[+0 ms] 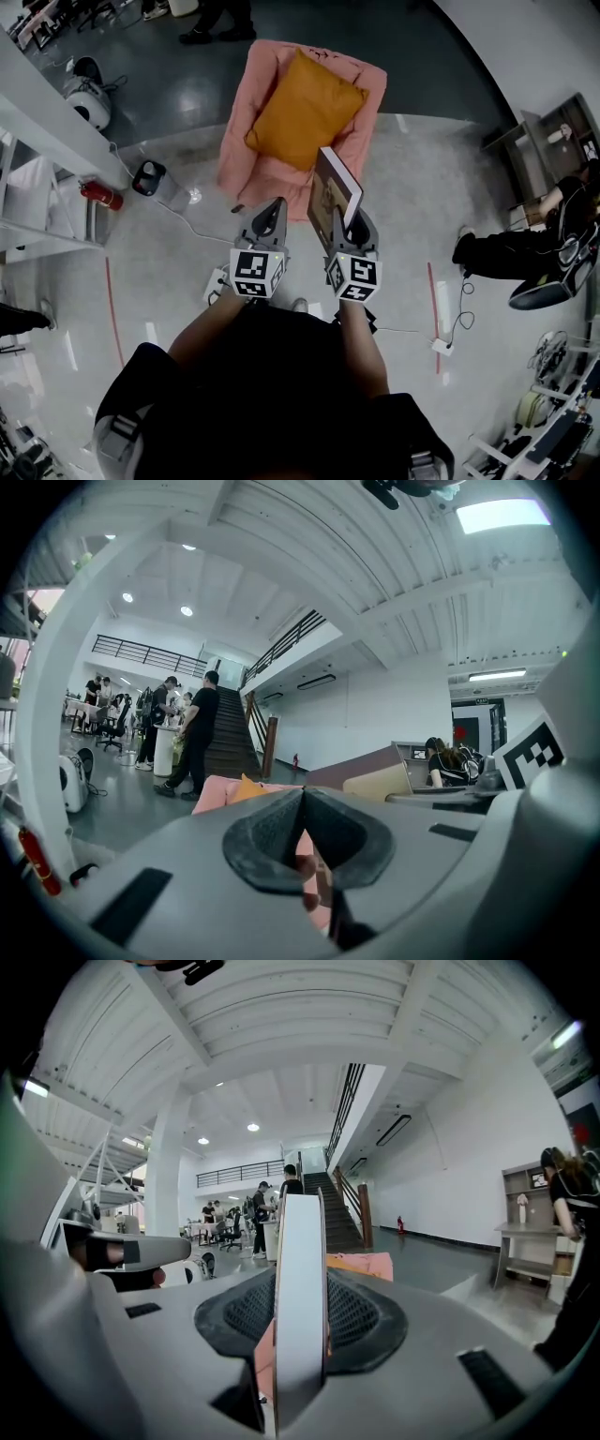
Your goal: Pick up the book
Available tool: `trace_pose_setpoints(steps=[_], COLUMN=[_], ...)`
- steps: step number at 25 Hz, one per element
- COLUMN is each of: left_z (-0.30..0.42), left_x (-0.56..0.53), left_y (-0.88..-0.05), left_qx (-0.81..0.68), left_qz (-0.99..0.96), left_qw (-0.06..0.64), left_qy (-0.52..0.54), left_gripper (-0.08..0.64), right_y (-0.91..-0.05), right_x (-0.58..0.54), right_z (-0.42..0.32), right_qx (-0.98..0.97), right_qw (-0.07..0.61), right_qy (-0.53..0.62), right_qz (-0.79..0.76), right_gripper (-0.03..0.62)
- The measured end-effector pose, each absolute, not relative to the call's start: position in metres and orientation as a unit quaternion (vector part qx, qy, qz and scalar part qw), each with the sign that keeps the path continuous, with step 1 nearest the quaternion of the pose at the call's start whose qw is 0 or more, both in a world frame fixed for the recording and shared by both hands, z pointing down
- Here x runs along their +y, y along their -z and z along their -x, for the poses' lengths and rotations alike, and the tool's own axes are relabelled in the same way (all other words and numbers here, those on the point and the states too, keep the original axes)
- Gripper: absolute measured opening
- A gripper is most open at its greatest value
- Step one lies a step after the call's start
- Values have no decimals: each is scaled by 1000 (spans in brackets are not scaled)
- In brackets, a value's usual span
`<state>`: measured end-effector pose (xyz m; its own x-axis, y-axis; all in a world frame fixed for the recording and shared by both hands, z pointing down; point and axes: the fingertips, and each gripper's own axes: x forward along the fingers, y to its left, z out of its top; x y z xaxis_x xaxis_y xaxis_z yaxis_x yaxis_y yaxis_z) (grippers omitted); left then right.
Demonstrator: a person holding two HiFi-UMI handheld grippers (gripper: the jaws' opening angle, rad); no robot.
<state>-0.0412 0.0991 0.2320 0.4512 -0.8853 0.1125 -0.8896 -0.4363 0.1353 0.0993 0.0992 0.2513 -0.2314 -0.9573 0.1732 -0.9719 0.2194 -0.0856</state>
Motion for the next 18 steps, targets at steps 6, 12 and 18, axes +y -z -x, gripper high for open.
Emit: trace_pose_setpoints(steps=[6, 12, 18], left_z=[39, 42, 48], left_x=[110, 114, 117], left_y=[-230, -230, -233], left_qx=[-514, -514, -513], left_qz=[-853, -853, -853], left_qw=[85, 88, 93], left_qy=[-8, -7, -7], left_gripper=[8, 8, 8], right_y=[-251, -250, -252], right_x=[107, 113, 119], right_z=[-99, -92, -86], right_qx=[-783, -787, -788], right_qw=[38, 40, 44], right_qy=[-93, -93, -94], right_qz=[-614, -609, -607], right_gripper=[150, 150, 150])
